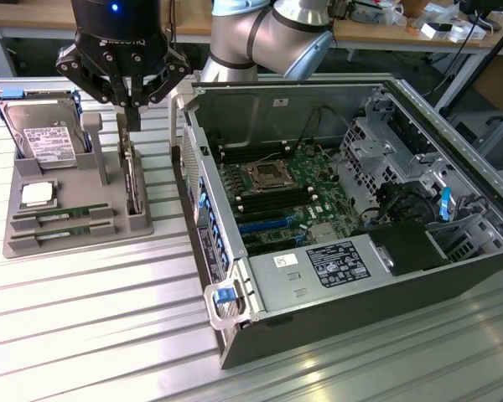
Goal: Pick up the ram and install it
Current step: 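Reach for the ram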
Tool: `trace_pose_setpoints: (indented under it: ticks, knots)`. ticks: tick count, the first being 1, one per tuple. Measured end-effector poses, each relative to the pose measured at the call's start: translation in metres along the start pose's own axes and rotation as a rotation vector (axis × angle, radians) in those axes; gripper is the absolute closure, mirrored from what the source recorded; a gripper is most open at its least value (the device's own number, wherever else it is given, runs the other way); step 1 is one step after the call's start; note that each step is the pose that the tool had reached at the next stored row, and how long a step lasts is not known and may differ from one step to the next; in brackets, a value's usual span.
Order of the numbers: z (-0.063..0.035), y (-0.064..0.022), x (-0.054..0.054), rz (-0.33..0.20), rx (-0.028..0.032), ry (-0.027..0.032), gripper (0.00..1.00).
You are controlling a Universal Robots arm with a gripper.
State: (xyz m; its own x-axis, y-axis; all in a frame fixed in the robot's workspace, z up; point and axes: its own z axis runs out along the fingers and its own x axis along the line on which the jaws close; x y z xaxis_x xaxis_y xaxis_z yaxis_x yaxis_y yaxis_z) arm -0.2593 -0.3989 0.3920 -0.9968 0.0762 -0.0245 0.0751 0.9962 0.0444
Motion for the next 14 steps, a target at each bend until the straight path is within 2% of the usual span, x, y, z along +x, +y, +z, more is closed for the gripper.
trace_pose_setpoints:
  ticks: [14]
  knots:
    - [0.0000,-0.0012,0.016,0.000,0.0000,0.0000,0.90]
